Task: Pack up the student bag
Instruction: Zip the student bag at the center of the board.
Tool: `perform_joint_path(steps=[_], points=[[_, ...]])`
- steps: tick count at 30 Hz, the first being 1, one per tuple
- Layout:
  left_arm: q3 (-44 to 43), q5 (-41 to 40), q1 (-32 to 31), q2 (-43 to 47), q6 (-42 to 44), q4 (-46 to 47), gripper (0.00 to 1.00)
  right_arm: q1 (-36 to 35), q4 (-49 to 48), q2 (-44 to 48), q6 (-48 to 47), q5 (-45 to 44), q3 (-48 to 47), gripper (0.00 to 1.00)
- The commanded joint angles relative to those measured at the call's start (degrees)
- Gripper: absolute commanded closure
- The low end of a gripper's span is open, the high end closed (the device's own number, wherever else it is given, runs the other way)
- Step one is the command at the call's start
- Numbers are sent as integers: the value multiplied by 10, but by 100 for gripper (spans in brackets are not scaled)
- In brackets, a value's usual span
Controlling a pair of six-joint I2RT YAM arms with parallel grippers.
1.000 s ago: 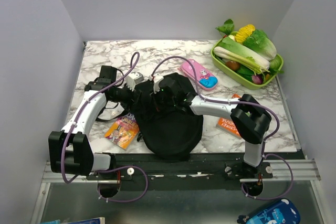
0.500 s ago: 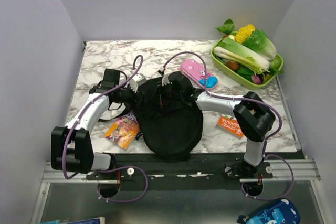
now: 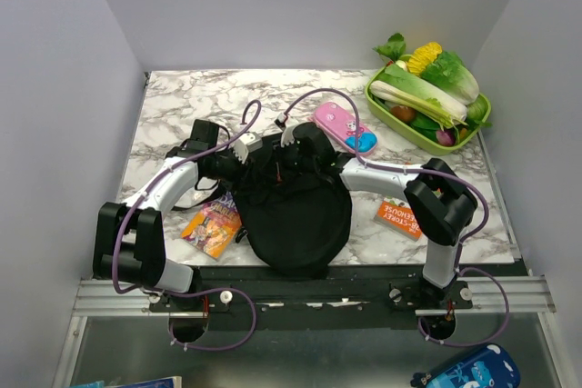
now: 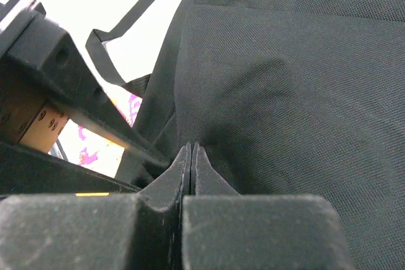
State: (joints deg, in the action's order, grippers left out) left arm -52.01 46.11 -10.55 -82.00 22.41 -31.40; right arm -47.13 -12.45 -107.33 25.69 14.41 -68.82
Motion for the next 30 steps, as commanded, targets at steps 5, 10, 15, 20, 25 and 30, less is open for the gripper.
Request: perform_joint_path(steps=[5, 10, 15, 20, 25, 30], points=[[-27, 4, -18, 13, 40, -58, 97, 13, -9, 17, -9, -11, -11, 99], [-32, 2, -20, 30, 56, -91, 100, 33, 37, 23, -22, -53, -18, 99], [-17, -15, -20, 45, 66, -100, 100, 73, 30, 41, -22, -54, 7, 99], [-16, -28, -19, 52, 71, -107, 100, 93, 47, 47, -45, -87, 6, 99], [-17, -35, -19, 57, 75, -111, 100, 98, 78, 46, -70, -141, 0, 99], [-20, -45, -19, 65, 74, -109, 100, 100, 122, 39, -86, -338, 2, 99]])
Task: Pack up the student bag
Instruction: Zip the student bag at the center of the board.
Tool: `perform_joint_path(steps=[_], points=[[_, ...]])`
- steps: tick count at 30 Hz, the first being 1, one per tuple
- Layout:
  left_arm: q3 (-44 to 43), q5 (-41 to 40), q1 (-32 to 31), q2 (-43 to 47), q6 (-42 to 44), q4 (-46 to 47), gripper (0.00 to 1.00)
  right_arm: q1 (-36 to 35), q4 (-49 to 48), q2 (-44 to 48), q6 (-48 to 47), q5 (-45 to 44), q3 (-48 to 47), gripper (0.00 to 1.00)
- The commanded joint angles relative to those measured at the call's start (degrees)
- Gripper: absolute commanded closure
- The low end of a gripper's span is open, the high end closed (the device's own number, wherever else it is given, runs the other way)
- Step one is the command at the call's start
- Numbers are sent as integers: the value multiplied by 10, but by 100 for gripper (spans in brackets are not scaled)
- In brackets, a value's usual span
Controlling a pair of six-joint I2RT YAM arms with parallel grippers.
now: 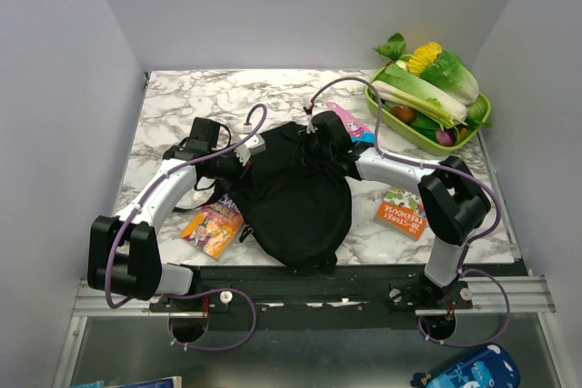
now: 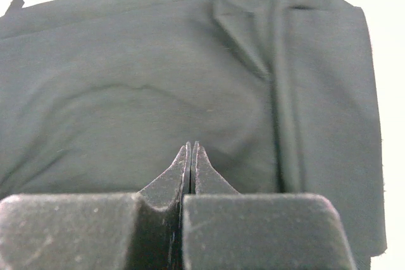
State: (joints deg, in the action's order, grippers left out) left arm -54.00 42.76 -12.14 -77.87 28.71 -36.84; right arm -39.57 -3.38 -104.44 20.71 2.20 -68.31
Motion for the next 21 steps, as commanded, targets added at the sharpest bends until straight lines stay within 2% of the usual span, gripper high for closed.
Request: perform_joint_path(steps=[1, 2, 7, 10, 11, 12, 13, 16, 18, 19, 21], points=[[-1, -12, -3, 25, 12, -55, 100, 25, 32, 9, -34, -241, -2, 99], [-2, -12, -3, 26, 13, -58, 100, 26, 32, 8, -30, -285, 1, 99], [-8, -12, -3, 25, 18, -68, 100, 34, 54, 16, 1, -363, 24, 99], [-11, -15, -3, 18, 16, -69, 100, 36, 23, 34, 1, -329, 43, 99], [-12, -20, -3, 17, 6, -61, 100, 36, 14, 47, -3, -294, 49, 98], [-13, -22, -3, 15, -1, -55, 100, 36, 0, 52, -6, -281, 53, 93], [-14, -22, -3, 11, -7, -52, 98, 35, -3, 55, -7, -266, 56, 76], [-26, -29, -3, 1, -48, -30, 95, 36, -1, 65, -4, -221, 56, 39], [-36, -34, -3, -4, -91, -7, 94, 35, -9, 93, 1, -199, 72, 32], [-38, -38, -3, -11, -106, 4, 98, 35, -15, 107, 4, -193, 81, 28], [-56, -48, -3, -27, -132, 12, 100, 33, -28, 144, 32, -185, 126, 28]])
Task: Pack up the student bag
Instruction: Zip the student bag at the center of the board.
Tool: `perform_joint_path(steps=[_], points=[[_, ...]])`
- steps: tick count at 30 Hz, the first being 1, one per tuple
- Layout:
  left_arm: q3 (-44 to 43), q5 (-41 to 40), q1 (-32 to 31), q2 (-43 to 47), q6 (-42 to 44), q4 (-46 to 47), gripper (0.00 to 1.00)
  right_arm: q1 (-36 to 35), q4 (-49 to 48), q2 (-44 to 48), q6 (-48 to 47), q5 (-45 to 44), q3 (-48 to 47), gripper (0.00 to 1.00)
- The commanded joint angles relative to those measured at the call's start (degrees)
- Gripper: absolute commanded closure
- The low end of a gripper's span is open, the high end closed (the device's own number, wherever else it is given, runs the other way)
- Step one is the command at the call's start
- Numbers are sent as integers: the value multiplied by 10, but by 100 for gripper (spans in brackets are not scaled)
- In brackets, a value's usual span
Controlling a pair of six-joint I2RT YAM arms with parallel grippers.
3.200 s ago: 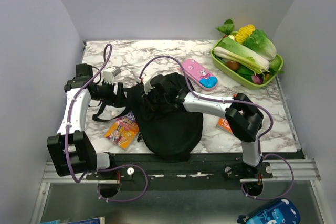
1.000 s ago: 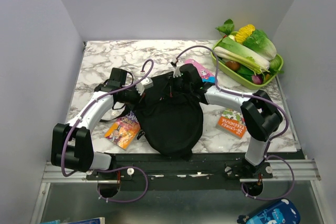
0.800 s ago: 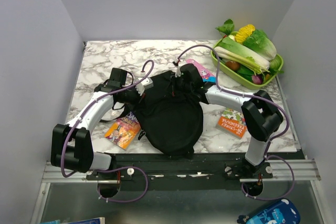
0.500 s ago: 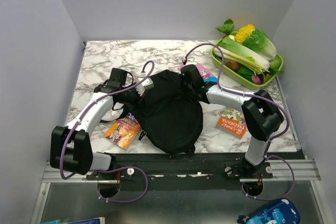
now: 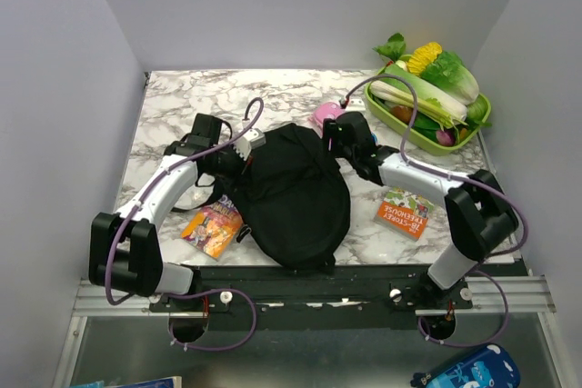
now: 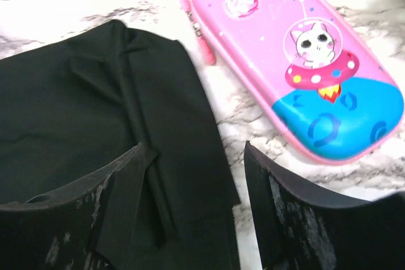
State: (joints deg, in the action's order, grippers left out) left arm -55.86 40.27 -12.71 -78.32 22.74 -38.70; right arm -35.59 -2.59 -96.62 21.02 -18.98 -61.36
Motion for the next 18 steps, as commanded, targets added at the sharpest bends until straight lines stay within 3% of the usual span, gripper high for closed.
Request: perform_joint_path(steps=[1, 5, 8, 9, 13, 18], points=[[-46, -31, 2, -41, -83, 32, 100, -14, -43, 114, 44, 23, 82, 28], [-60, -32, 6, -53, -117, 48, 100, -51, 2, 208, 64, 27, 141, 29], [-60, -27, 7, -45, -134, 60, 100, -102, 152, 223, 63, -9, 121, 30], [-61, -27, 7, -45, -136, 63, 100, -113, 224, 229, 79, -39, 121, 30], [-60, -20, 6, -53, -127, 64, 100, -166, 325, 274, 161, -76, 172, 30], [-56, -25, 6, -46, -117, 54, 100, -171, 426, 284, 261, -121, 198, 29]])
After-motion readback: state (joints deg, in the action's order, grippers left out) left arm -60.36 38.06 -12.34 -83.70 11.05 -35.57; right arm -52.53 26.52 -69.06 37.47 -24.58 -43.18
